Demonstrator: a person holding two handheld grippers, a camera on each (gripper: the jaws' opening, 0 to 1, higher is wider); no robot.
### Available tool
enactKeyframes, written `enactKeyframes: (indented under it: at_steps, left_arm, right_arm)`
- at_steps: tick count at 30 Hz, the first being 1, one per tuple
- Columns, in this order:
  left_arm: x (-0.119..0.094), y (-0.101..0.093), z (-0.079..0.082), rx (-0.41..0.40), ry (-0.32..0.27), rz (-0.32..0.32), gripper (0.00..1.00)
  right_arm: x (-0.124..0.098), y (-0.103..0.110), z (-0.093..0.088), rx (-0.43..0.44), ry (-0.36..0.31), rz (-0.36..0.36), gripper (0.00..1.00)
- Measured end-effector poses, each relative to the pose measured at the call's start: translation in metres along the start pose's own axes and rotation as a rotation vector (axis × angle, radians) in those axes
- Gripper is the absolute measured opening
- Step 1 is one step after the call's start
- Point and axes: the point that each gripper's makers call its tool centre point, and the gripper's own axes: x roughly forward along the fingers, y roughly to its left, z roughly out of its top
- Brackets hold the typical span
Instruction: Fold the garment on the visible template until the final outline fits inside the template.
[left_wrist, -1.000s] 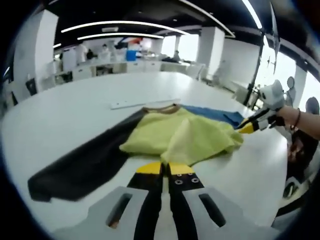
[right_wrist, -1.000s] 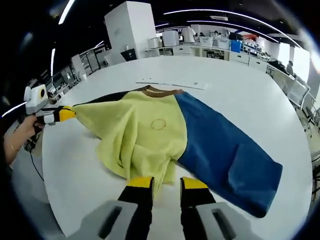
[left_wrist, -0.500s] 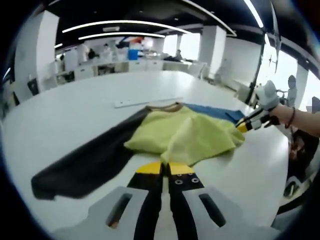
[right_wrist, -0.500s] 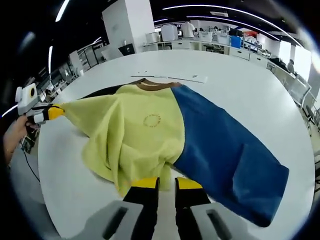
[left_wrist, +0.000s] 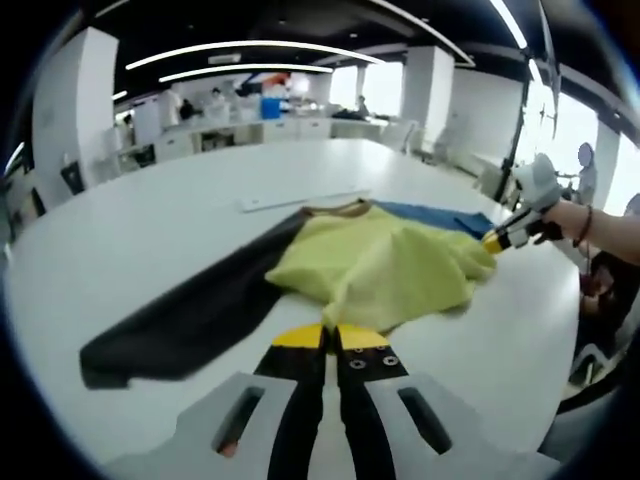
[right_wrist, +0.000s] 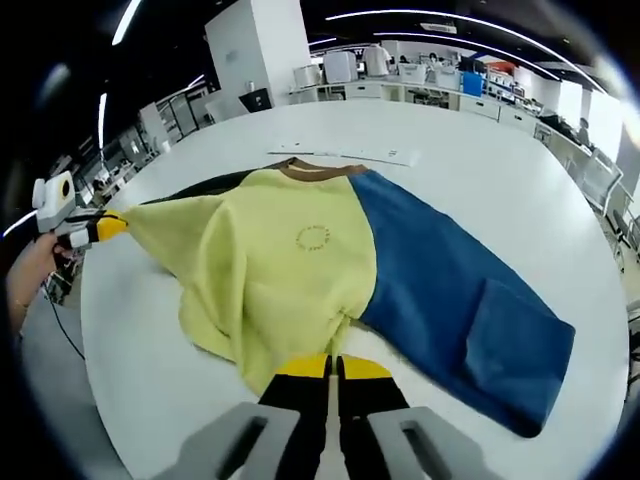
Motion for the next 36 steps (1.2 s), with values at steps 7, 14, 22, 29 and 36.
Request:
enactKeyframes:
  at_steps: [7,14,22,29,36]
  left_arm:
    - [-0.017,0.007,-0.004,-0.003,0.000,0.021,0.00]
    - [-0.031,0.007,-0.012,-0.008,0.013,0.021,0.00]
    - [-0.047,0.001,-0.026,-0.003,0.047,0.008,0.00]
    - [-0.057,-0.004,-0.044,-0.017,0.092,-0.005,0.00]
    - [-0.067,-0.009,-0.059,-0.026,0.139,-0.022,0.00]
  right_arm:
    - [-0.021,0.008,-0.012,0.041,-0.001,0.016,0.00]
    - [-0.036,0.020,-0.026,0.073,0.006,0.020,0.00]
    - [-0.053,0.031,-0.046,0.113,0.014,0.025,0.00]
    - [-0.066,0.044,-0.061,0.113,0.018,0.026,0.00]
    - [-0.077,0.051,-0.075,0.139,0.011,0.020,0.00]
